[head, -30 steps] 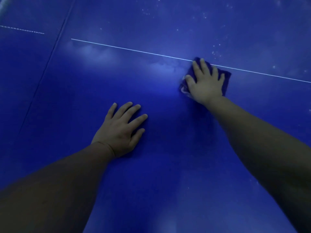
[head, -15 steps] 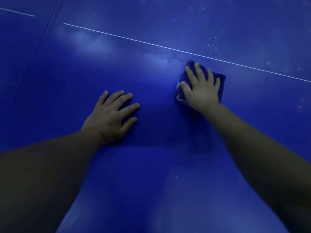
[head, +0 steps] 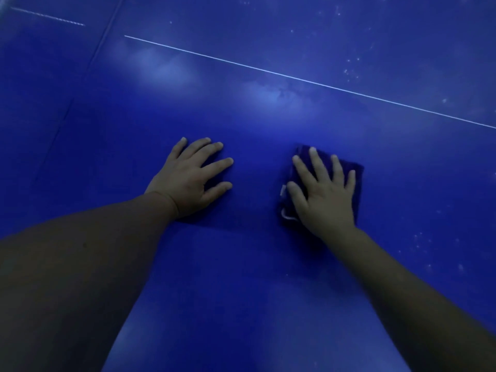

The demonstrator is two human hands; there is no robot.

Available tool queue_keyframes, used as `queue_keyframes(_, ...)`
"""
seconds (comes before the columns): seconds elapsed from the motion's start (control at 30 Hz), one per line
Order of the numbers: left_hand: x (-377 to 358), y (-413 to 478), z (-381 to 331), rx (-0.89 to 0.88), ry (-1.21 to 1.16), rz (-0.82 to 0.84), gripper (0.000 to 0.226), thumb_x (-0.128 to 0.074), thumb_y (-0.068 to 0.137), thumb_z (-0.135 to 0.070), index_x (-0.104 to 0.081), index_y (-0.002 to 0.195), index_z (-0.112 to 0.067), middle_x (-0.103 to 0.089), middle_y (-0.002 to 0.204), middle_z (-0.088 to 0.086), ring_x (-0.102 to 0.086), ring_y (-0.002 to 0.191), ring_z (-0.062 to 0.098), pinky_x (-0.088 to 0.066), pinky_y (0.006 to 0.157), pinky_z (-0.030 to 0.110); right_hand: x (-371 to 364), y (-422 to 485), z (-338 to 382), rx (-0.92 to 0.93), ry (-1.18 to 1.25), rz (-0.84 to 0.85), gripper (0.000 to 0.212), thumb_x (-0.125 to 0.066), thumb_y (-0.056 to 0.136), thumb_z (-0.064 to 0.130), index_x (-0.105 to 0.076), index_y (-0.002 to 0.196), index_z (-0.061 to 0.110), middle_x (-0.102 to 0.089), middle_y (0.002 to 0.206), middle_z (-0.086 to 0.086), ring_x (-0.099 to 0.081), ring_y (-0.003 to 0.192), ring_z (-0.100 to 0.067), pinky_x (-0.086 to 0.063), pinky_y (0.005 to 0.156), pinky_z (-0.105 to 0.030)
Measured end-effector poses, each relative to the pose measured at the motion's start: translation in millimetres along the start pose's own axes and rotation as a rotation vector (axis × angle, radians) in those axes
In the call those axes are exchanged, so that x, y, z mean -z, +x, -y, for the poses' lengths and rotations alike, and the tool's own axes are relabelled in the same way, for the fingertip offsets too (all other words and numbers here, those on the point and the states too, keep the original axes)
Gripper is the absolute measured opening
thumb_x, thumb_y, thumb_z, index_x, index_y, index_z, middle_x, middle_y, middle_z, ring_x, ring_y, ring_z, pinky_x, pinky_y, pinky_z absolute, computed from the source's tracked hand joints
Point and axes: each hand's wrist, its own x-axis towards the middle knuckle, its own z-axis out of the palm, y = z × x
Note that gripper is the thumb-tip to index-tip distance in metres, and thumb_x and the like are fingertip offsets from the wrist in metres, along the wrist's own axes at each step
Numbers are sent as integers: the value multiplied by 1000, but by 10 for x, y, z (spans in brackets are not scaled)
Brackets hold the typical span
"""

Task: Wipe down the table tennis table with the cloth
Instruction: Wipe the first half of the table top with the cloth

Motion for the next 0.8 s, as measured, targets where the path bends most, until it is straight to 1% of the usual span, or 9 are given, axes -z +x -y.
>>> queue_keyframes(0.1,15,-7,1,7,-1,2,69,-33,92,-67,-55,143,-26,-42,155,7,-31,147,30,-15,121,57,-167,-673,203,191,-10,-16,58,-26,99,62,-30,155,45,-15,168,10,-12,154,-36,-8,118,-67)
queue_keyframes(0.17,16,-17,-10,5,0,11,74,-32,90,-71,-54,144,-26,-41,156,7,-30,147,29,-14,121,57,-234,-1248,69,364,-37,26,55,-24,103,61,-25,156,46,-14,168,11,-11,155,-34,-11,117,-67)
queue_keyframes(0.27,14,-14,-9,-1,10,21,78,-32,87,-75,-52,145,-27,-41,156,6,-29,147,28,-13,122,55,-132,-1312,-296,476,-68,67,54,-27,102,62,-27,154,47,-21,167,10,-19,154,-32,-18,116,-67)
queue_keyframes(0.33,12,-29,-11,-3,32,20,80,-30,87,-76,-51,146,-26,-40,156,6,-29,147,28,-13,122,55,-34,-1065,-324,408,-94,75,56,-28,99,63,-30,153,47,-20,166,12,-19,153,-31,-16,117,-66)
queue_keyframes(0.47,42,-29,-69,-12,112,60,82,-23,90,-77,-48,148,-25,-38,158,9,-30,146,31,-18,120,56,-83,-1007,65,141,-3,68,59,-23,97,60,-26,154,48,-10,168,15,-4,155,-28,2,121,-61)
queue_keyframes(0.53,45,-44,-75,6,159,95,83,-17,92,-78,-41,152,-26,-32,161,8,-25,149,31,-18,120,55,-209,-1353,202,187,-4,42,56,-27,100,55,-32,154,44,-15,168,11,-10,154,-33,-3,120,-63)
queue_keyframes(0.6,36,-47,-84,13,182,101,82,-12,90,-74,-36,155,-27,-27,163,8,-20,150,29,-18,119,53,-268,-1729,134,357,-39,43,52,-27,103,54,-34,153,43,-19,167,10,-16,153,-35,-10,118,-64)
queue_keyframes(0.7,44,-22,-119,31,213,144,78,-11,93,-71,-28,157,-30,-21,165,5,-15,152,27,-19,118,51,-159,-1605,-223,530,-88,84,51,-33,100,54,-40,150,44,-28,164,9,-27,149,-33,-22,114,-65)
queue_keyframes(0.8,3,-148,-207,109,204,139,68,-17,98,-64,-24,157,-31,-17,166,6,-11,152,27,-18,119,50,-39,-1070,-265,273,-76,69,56,-27,98,56,-33,153,46,-21,166,12,-21,151,-31,-15,118,-64)
